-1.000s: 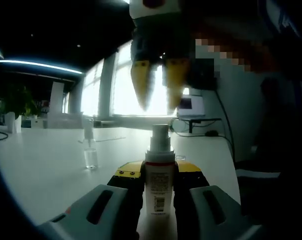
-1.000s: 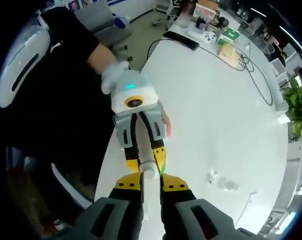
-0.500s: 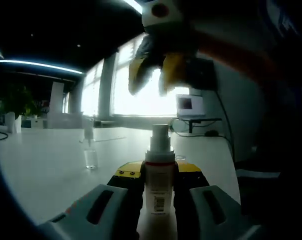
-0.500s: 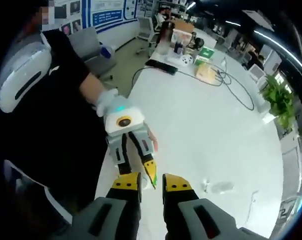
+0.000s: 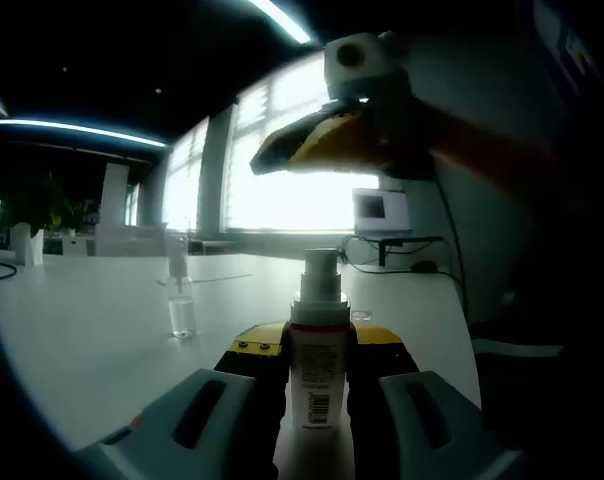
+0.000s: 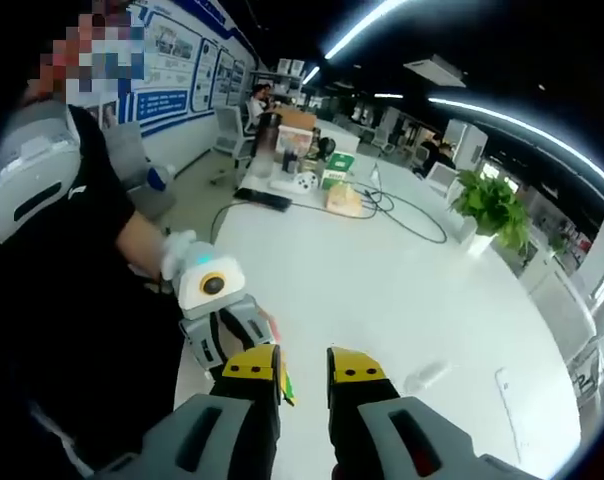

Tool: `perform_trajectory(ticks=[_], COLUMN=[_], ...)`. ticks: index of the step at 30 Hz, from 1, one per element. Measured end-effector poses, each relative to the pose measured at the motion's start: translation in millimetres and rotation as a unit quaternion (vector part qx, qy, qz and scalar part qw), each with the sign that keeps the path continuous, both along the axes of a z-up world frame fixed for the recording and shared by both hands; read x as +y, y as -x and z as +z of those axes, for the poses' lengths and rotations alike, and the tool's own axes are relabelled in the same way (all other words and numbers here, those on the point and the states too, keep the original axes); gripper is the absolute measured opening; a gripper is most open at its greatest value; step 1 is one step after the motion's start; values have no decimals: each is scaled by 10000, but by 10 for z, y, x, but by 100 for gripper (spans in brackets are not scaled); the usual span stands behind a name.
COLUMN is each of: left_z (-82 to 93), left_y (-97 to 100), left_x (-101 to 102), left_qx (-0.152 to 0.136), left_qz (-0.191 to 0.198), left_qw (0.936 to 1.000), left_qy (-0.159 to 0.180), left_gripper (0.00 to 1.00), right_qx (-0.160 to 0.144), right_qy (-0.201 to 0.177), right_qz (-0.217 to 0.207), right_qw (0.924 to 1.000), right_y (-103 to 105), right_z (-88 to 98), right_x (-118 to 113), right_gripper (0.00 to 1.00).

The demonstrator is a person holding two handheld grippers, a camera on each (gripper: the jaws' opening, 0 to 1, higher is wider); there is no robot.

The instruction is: Clamp pump bottle remove cover press pump head put on cover

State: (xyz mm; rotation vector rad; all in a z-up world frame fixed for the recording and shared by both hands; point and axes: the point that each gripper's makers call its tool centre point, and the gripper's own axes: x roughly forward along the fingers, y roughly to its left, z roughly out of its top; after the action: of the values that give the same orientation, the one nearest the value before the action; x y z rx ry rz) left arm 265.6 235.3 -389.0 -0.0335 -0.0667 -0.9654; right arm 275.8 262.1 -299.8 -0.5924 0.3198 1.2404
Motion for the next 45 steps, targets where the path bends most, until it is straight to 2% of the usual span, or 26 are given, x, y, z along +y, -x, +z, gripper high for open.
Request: perform_trajectory(ticks=[4, 7, 10, 12, 18, 21, 24, 27, 29, 30, 32, 34, 36, 38, 41, 42, 45], left_z=[-1, -1, -2, -2, -2, -2, -3, -3, -2, -2, -2, -2, -3, -2, -4, -4, -3], left_y=[0, 0, -2, -7, -4, 0, -5, -4, -1, -3, -4, 0, -6, 3, -2, -3, -5], left_x=[0, -1, 0, 1, -1, -4, -3, -2, -3, -2, -2, -3, 0, -5, -2, -2, 0], left_qx=[1, 4, 12, 13, 16, 16, 18, 18, 17, 16, 18, 18, 20, 24, 28, 28, 27], left_qz=[4, 2, 2, 5, 6, 7, 5, 7, 8, 10, 10, 9, 9, 10, 12, 13, 16], left_qw=[10000, 10000, 10000, 10000, 10000, 10000, 10000, 10000, 10000, 10000, 10000, 10000, 10000, 10000, 10000, 10000, 10000], left_qy=[-1, 2, 5, 4, 1, -1, -1, -3, -4, -6, -5, -5, -7, -6, -5, -5, -5], left_gripper=[13, 13, 13, 13, 13, 13, 13, 13, 13, 13, 13, 13, 13, 13, 13, 13, 13], right_qx=[-84, -252, -357, -326, -489, -669, -811, -825, -890, -967, -1635, -1804, -1672, -1504, -1338, -1197, -1374], right_qy=[-366, -677, -810, -1021, -1418, -1768, -1903, -2054, -2234, -2174, -2055, -2020, -2160, -2449, -2643, -2779, -2868], right_qz=[-319, -705, -745, -905, -1315, -1635, -1848, -1998, -2197, -2262, -2472, -2531, -2587, -2757, -2940, -2987, -3001], right_qw=[9988, 9949, 9933, 9901, 9799, 9683, 9607, 9545, 9455, 9446, 9327, 9288, 9265, 9173, 9087, 9051, 8993], right_y=[-20, -104, -90, -122, -171, -228, -268, -293, -321, -321, -326, -279, -242, -260, -290, -280, -216], right_z=[-12, 41, 92, 146, 232, 322, 363, 394, 437, 426, 483, 455, 398, 378, 333, 329, 388], right_x=[-34, -71, -84, -100, -161, -195, -232, -264, -316, -342, -416, -409, -406, -461, -563, -580, -619], right_gripper=[15, 15, 18, 18, 18, 18, 18, 18, 18, 18, 16, 16, 17, 17, 17, 17, 17])
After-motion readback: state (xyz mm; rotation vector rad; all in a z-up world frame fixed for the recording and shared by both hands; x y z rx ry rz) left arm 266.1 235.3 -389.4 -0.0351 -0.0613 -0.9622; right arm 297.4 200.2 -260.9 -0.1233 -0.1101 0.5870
